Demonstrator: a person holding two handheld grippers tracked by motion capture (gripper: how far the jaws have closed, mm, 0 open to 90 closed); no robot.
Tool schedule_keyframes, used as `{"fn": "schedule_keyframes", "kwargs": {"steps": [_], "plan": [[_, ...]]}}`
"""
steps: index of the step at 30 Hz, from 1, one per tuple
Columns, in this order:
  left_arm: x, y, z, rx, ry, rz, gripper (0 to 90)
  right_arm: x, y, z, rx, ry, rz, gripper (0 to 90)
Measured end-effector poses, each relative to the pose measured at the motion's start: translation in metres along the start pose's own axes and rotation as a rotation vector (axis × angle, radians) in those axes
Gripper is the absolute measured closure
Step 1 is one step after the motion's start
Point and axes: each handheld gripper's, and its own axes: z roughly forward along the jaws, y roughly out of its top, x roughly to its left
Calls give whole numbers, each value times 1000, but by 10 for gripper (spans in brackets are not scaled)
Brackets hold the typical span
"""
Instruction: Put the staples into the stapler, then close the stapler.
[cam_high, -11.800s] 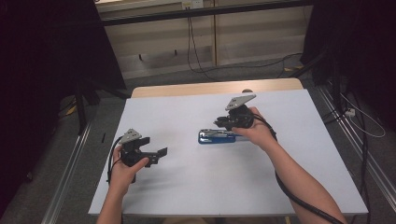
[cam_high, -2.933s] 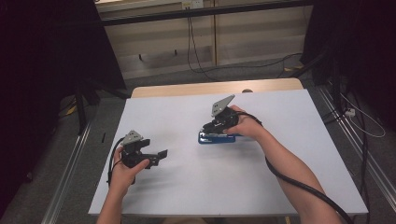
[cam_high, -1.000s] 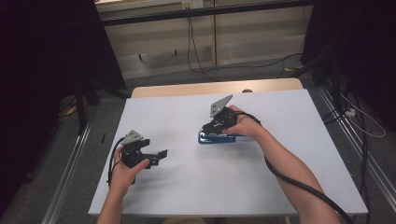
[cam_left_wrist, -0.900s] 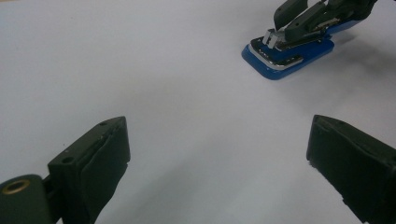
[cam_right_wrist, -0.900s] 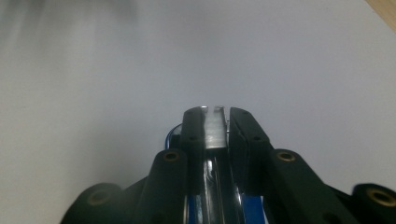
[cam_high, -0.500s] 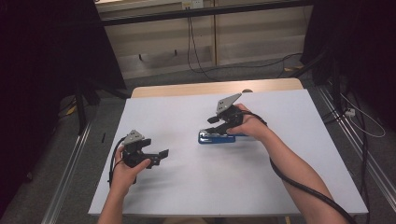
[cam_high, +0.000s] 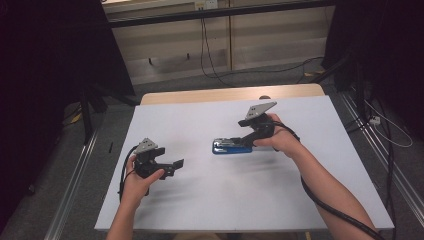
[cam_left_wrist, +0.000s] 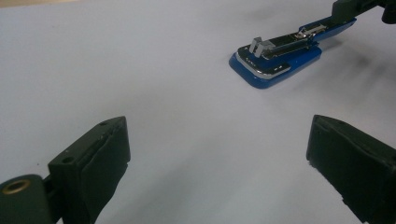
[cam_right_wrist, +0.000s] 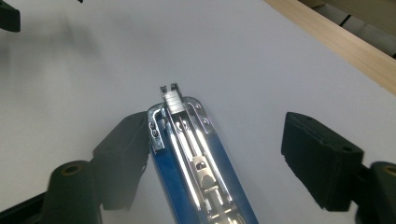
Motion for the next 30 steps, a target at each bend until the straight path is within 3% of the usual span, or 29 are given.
{"fn": "schedule_keyframes", "kwargs": {"steps": [11,23,30], "plan": [[-3,3,3,-4,-13,2,65,5,-12,-17,16,-101,37,158],[-7,5,10,3,-32,11,66,14,-31,-50,17,-208,76,129],[-7,6,12,-14,-26,-6,78,14,-44,-65,-4,-269,131,129]]}}
